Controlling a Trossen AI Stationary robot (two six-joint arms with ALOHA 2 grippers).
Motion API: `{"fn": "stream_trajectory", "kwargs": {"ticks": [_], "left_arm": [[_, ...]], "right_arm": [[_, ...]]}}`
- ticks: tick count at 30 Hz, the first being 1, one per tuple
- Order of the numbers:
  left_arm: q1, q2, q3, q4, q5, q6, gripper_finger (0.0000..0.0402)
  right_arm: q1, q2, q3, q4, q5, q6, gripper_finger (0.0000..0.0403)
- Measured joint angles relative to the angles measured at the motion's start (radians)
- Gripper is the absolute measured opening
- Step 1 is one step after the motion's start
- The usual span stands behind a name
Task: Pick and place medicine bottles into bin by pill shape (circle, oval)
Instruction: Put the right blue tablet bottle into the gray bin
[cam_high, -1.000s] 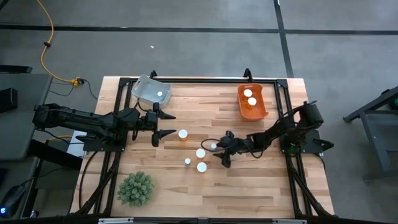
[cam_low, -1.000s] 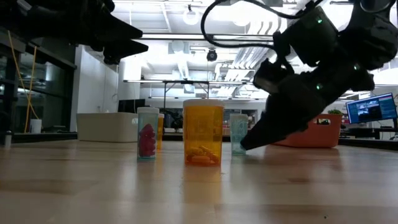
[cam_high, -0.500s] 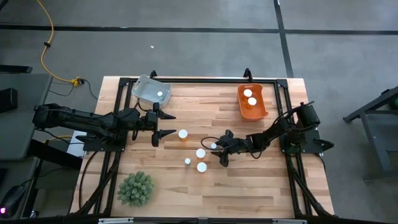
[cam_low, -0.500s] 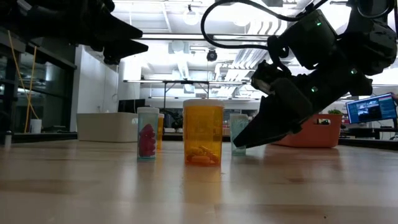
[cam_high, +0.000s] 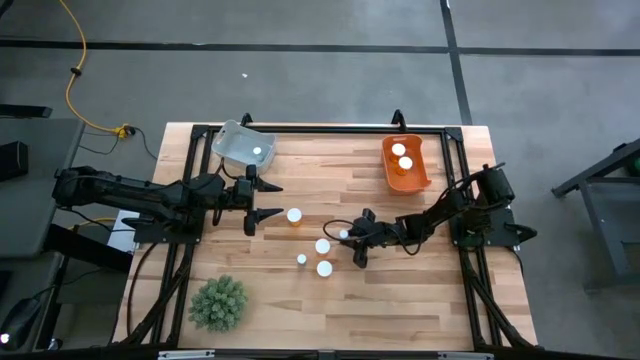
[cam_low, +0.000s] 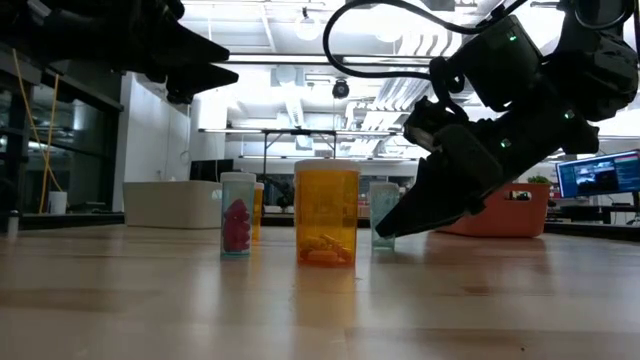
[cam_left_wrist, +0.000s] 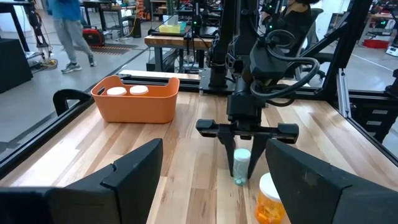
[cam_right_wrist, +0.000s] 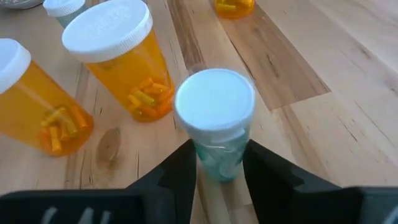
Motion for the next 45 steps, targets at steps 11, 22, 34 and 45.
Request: {"fn": "stream_trajectory", "kwargs": {"ticks": [11,22,34,45], "left_arm": [[0.000,0.000,0.000,0.000,0.000,0.000,0.0275],[0.000,0.000,0.000,0.000,0.000,0.000,0.0275],[0.000,0.000,0.000,-0.029,0.000,0.027,0.0275],[0.000,0.000,0.000,-0.030,0.000,0.061,0.0275]], "right_arm": [[0.000,0.000,0.000,0.001,0.000,-0.009,0.0106],[-0.005,-0.005,0.051,-0.025,-0.025,-0.084,0.0105],[-0.038,-0.005,0.438,-0.586,0.006,-0.397,0.0105],[-0.196,-0.006,0.519,-0.582,-0.077,-0.515,0.0105]]}}
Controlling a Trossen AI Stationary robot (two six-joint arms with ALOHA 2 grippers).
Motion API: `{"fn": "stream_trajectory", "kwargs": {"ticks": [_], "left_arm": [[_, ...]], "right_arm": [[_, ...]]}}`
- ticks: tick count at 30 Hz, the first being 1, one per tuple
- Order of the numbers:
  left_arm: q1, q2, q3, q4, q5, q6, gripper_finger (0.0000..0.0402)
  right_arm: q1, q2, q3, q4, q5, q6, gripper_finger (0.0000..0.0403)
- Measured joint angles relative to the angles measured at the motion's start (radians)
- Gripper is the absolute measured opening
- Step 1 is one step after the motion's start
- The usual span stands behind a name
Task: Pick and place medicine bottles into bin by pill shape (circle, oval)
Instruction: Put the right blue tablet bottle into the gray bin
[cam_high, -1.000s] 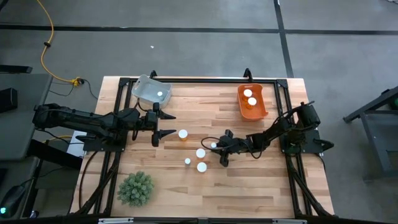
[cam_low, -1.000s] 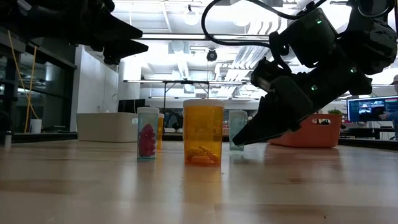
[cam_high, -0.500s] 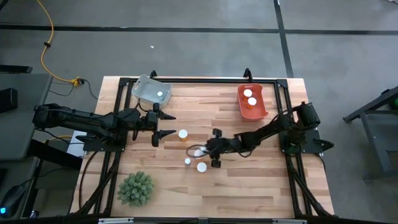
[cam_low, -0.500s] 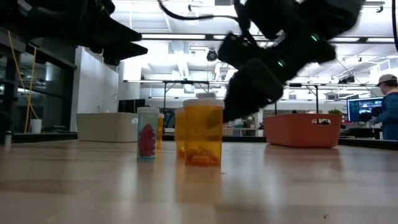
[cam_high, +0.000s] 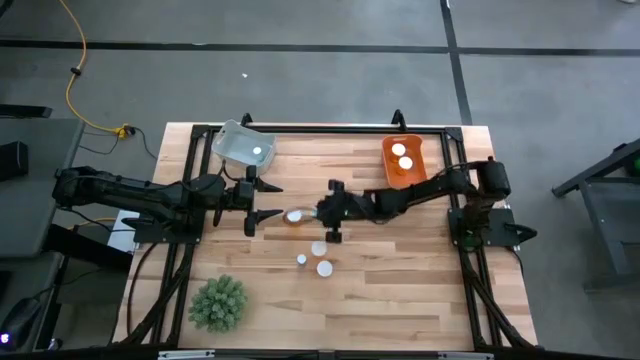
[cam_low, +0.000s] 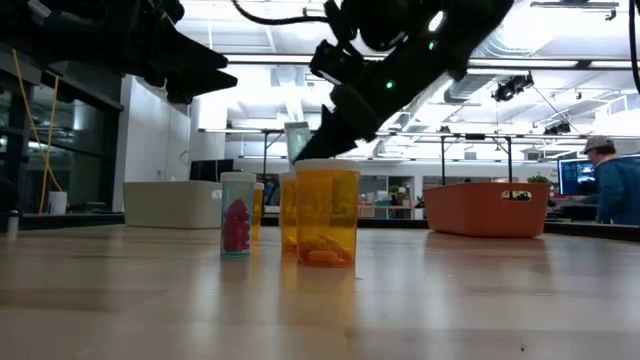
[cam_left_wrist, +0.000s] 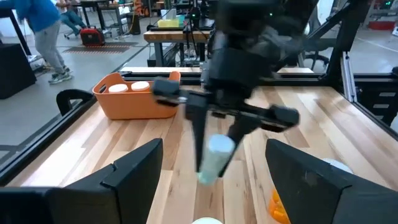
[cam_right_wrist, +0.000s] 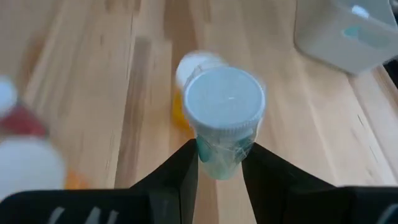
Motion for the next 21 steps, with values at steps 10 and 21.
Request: {"fn": "stream_trajectory", "kwargs": {"ticks": [10,21], "left_arm": [[0.000,0.001,0.000,0.017,-0.042,0.036,0.0275],[0.001,0.222,0.000,0.279,-0.068,0.059,0.0275]], "right_arm": [[-0.151,0.000,-0.099,0.389,-0.342,0.140,0.0105],[-0.125,0.000,-0.036,0.325,-0.342,0.122,0.0105]]}}
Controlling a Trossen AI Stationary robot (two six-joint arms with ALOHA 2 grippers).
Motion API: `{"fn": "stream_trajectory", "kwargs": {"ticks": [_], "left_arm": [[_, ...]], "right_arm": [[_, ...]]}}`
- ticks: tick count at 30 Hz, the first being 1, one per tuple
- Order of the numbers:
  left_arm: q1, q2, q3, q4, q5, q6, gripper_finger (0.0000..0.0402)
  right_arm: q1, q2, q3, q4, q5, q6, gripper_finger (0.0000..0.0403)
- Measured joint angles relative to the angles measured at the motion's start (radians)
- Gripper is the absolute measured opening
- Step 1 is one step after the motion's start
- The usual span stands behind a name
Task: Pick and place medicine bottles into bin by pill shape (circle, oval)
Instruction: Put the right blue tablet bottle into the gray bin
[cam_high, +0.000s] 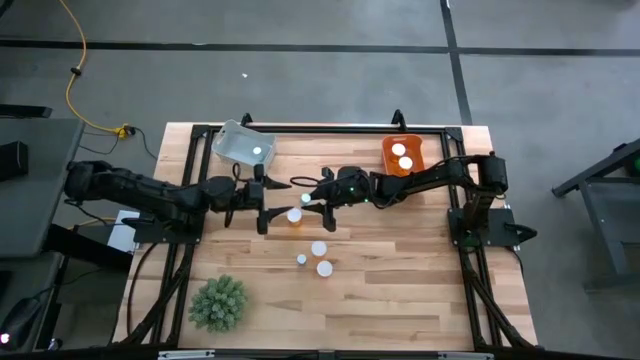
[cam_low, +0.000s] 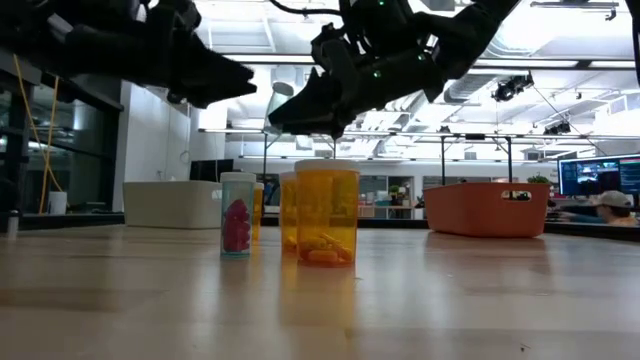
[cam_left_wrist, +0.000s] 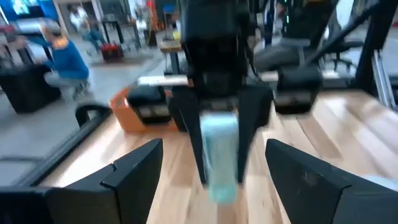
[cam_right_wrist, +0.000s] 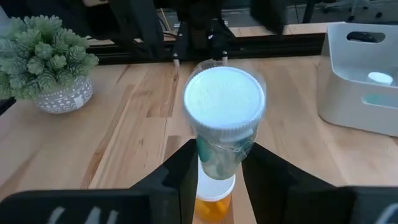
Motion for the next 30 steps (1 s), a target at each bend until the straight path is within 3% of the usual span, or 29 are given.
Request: {"fn": "stream_trajectory", "kwargs": {"ticks": [14,22,30], "left_arm": [[0.000,0.199,0.136,-0.008,-0.009,-0.003,0.0275],[0.000,0.205,0.143,0.003,-0.012,-0.004,0.0270],[0.000,0.204,0.143,0.001,-0.007,-0.004,0.0227]], "right_arm": [[0.010,0.000,0.001,0.014,-0.001,-0.022,0.0105],[0.019,0.000,0.001,0.009,0.008,-0.034,0.0105],[0.018,0.000,0.001,0.010,0.009,-0.051,0.0105]]}}
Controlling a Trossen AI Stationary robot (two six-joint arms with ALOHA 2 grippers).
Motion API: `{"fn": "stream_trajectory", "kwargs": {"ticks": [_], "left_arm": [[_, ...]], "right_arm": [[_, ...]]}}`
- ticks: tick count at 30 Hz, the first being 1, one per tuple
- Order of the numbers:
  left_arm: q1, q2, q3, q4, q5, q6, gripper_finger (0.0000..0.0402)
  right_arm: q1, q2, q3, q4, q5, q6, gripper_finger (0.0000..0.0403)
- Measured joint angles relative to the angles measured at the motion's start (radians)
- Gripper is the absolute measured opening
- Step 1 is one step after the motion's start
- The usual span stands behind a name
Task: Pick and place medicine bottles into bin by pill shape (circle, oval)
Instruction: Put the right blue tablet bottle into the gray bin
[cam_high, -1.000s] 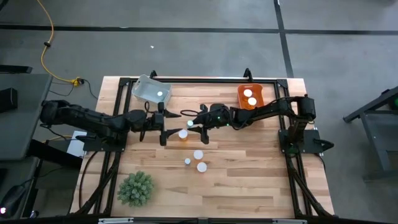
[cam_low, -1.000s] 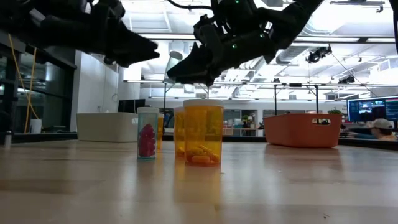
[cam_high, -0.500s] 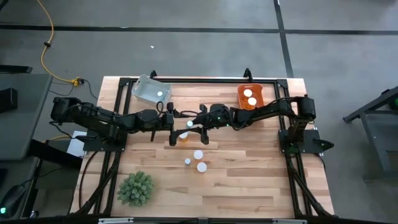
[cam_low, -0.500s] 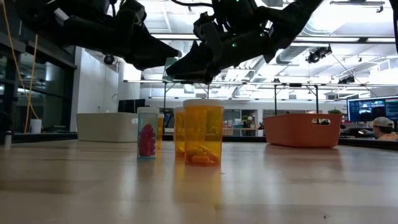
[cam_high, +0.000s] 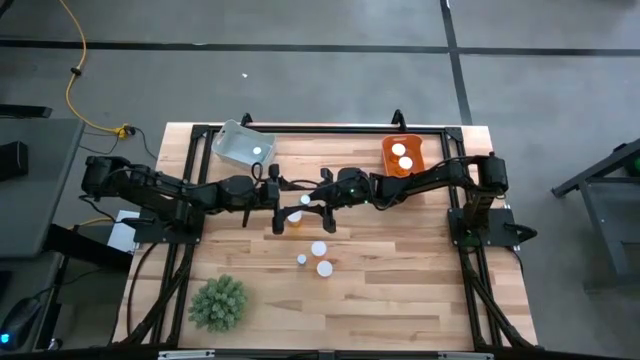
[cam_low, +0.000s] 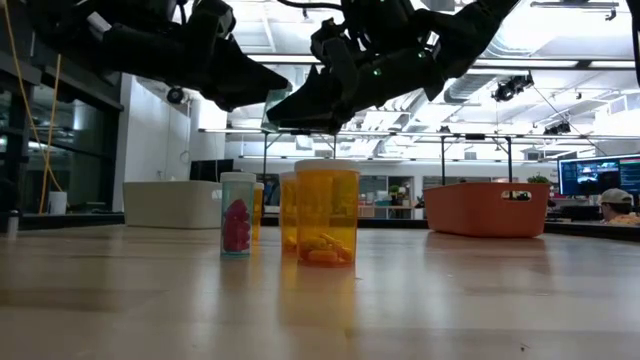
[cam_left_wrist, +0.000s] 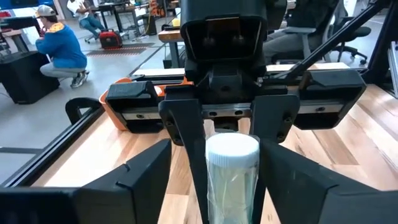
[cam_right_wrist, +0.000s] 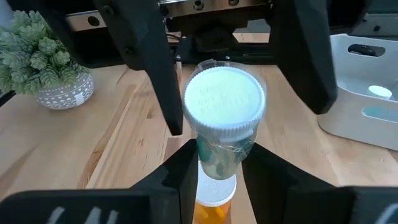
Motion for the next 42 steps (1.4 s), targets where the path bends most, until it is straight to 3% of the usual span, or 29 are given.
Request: {"fn": "stream_trajectory", "kwargs": {"ticks": [7,17,33,42], "left_arm": [[0.000,0.000,0.000,0.014,0.048,-0.046,0.0202],[0.000,0.000,0.000,0.025,0.043,-0.045,0.0195],[0.000,0.000,0.001,0.043,0.072,-0.045,0.0123],[0.000,0.000,0.001,0.037,0.052,-0.026,0.0105]], "right_arm": [[0.000,0.000,0.000,0.044,0.002,-0.001,0.0105],[0.000,0.000,0.000,0.038,0.002,-0.001,0.0105],[0.000,0.000,0.000,0.037,0.002,-0.001,0.0105],[0.000,0.000,0.000,0.037,0.011,0.008,0.0108]]}}
